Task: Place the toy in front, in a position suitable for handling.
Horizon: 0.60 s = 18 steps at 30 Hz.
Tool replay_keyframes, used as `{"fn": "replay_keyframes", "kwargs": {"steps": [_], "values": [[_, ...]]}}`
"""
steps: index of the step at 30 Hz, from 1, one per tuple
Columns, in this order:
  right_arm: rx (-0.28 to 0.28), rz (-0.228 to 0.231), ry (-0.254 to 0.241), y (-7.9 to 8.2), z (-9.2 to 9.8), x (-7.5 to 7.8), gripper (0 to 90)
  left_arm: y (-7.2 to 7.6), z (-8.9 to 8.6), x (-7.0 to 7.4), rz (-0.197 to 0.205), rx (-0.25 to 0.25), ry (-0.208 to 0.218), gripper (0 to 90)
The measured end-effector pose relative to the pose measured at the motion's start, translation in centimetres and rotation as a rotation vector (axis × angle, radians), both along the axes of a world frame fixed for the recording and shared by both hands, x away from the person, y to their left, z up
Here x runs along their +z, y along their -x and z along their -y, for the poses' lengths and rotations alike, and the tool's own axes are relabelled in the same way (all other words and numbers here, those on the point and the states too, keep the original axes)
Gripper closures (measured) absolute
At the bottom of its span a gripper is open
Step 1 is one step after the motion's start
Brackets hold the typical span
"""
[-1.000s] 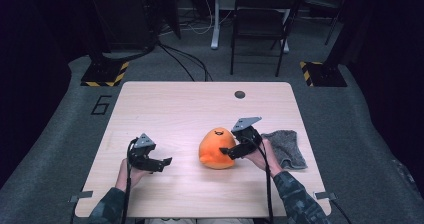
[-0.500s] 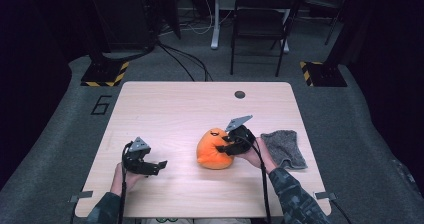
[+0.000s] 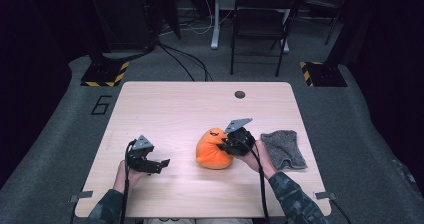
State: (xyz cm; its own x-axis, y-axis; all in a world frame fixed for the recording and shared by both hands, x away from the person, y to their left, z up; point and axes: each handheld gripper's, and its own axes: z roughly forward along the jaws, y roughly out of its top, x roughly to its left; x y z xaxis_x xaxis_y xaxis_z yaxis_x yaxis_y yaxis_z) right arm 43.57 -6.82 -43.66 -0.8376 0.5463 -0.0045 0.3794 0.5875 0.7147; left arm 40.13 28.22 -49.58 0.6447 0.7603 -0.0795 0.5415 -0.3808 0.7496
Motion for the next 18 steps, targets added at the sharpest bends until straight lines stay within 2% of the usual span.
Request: {"fn": "replay_keyframes", "kwargs": {"steps": [7,12,18], "values": [[-0.064,0.016,-0.027,0.5,0.7,0.6,75.5,-0.7,0.8,0.1,0.006,-0.023,0.000,9.5],[-0.145,0.029,-0.054,1.3,1.6,1.2,75.5,-1.5,1.9,0.1,0.006,-0.058,-0.010,9.5],[-0.242,0.044,-0.070,2.1,2.6,1.7,75.4,-2.5,3.6,0.1,0.007,-0.093,0.008,9.5]]}}
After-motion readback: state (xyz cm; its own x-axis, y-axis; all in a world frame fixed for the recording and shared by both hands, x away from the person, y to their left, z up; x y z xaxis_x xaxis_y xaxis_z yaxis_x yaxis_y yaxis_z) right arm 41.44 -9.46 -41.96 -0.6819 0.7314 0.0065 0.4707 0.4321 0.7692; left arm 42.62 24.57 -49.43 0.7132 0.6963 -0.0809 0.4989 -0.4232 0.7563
